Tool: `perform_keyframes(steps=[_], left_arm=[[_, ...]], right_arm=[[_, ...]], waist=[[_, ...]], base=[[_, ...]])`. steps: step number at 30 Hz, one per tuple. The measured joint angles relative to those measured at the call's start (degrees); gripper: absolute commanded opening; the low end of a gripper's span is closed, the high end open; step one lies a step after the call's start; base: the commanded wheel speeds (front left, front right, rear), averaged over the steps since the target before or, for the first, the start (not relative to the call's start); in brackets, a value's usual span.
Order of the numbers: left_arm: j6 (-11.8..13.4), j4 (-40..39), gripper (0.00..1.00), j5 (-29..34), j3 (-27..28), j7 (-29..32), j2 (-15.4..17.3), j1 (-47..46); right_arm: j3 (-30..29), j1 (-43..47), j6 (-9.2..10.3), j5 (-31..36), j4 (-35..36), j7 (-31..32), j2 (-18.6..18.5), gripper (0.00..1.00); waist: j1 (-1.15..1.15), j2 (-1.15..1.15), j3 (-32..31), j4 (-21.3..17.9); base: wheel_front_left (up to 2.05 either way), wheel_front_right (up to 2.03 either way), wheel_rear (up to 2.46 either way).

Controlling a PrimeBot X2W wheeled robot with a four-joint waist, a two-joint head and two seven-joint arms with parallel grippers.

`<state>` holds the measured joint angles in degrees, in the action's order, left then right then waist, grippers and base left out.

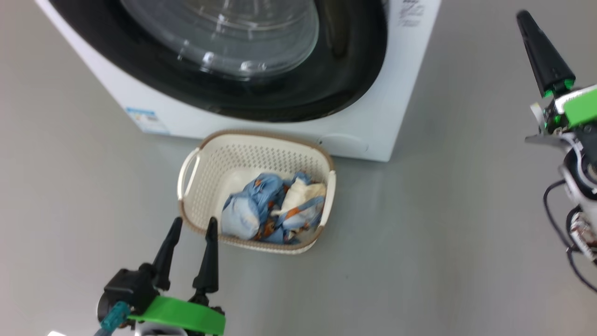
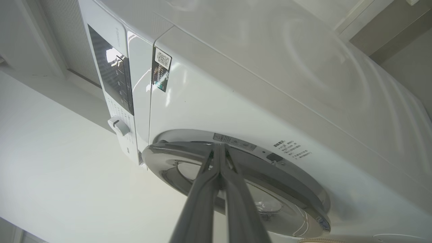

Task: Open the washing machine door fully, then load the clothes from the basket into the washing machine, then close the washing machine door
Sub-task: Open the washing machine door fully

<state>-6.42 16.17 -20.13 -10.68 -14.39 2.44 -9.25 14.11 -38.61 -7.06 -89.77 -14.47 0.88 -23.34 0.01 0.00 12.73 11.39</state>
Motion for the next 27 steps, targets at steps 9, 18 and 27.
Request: perform_keyframes(steps=[9,18,27], left_arm=[[1.5,-1.4,1.0,-2.6,-3.8,0.0,-0.1,-4.3],[2.0,-3.0,1.0,-4.4,-7.8,0.0,-0.4,-8.8],[3.0,-4.0,1.0,-6.1,-10.3,0.0,-0.5,-11.0]], right_arm=[[1.7,-8.2,0.0,-2.8,-0.3,14.3,-3.4,0.0],[0.6,-15.9,0.0,-3.6,-1.6,22.1,-4.2,0.0],[1.1,-21.6,0.0,-2.4,-3.4,26.2,-4.1,0.0]], waist=[[0.0,0.0,6.3,3.5],[0.0,0.0,12.1,6.0],[0.0,0.0,16.4,8.2]], base=[[0.0,0.0,0.0],[0.0,0.0,0.0],[0.0,0.0,0.0]])
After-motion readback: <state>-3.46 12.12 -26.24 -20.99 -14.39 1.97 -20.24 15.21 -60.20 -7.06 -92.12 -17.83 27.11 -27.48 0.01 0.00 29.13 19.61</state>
